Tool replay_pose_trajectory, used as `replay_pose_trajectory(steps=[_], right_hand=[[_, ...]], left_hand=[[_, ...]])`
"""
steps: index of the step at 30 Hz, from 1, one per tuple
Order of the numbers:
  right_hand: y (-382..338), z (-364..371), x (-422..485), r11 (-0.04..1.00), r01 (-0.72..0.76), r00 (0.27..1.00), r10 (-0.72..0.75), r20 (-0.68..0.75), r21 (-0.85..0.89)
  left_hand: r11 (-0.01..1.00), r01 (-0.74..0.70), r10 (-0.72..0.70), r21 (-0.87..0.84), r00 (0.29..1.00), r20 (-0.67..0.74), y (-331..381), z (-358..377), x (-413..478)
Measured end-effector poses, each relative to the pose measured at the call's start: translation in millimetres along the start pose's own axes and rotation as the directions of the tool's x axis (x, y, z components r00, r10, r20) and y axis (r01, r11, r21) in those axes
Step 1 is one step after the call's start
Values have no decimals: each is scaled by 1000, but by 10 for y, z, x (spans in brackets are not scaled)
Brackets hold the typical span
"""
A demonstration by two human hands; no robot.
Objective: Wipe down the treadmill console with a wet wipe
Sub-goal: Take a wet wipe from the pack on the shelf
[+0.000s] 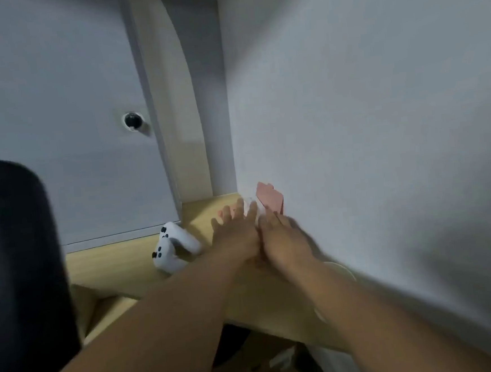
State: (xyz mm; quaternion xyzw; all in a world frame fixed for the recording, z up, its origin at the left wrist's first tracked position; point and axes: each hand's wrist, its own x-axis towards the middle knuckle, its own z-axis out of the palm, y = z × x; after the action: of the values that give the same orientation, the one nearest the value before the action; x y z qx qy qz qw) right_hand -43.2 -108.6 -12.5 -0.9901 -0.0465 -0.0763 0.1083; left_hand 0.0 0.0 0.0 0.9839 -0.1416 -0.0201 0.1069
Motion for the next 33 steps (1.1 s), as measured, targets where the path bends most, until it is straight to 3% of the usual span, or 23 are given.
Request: replay_pose_trajectory(steps=[4, 7, 10, 17, 21, 24, 26, 28, 33], right_hand=[[33, 152, 303, 997, -74, 996, 74, 40, 0], [-8, 105, 413, 994, -100, 994, 102, 49, -48], [-23, 39, 383, 990, -121, 993, 119, -29, -79], [-67, -292, 343, 969, -165, 967, 196, -164, 182], [-88, -761, 74, 998, -36, 944, 50, -326, 51], [-119, -1137, -258, 955, 10, 874, 135, -468, 295], [-207, -1400, -532, 851, 68, 819, 250, -516, 520], [-355, -1651, -830, 705, 210, 769, 308, -559, 677], [-959, -2152, -1554, 660, 369, 648, 322, -690, 654]], left_hand=[[1000, -20, 19, 8, 997, 68, -80, 66, 387], [986, -109, 94, 128, 989, 117, -159, 81, 543], [982, -140, 141, 127, 990, -5, -107, 96, 546], [991, -58, 89, 118, 956, -278, 81, -194, 295], [977, -181, 128, -116, 924, -360, 243, -687, -41], [897, -239, 57, -373, 897, -438, 387, -1085, -469], [830, -280, 36, -483, 890, -455, 488, -1341, -843], [796, -316, 52, -517, 886, -460, 571, -1577, -1236], [726, -479, 100, -494, 784, -613, 519, -2135, -2317]])
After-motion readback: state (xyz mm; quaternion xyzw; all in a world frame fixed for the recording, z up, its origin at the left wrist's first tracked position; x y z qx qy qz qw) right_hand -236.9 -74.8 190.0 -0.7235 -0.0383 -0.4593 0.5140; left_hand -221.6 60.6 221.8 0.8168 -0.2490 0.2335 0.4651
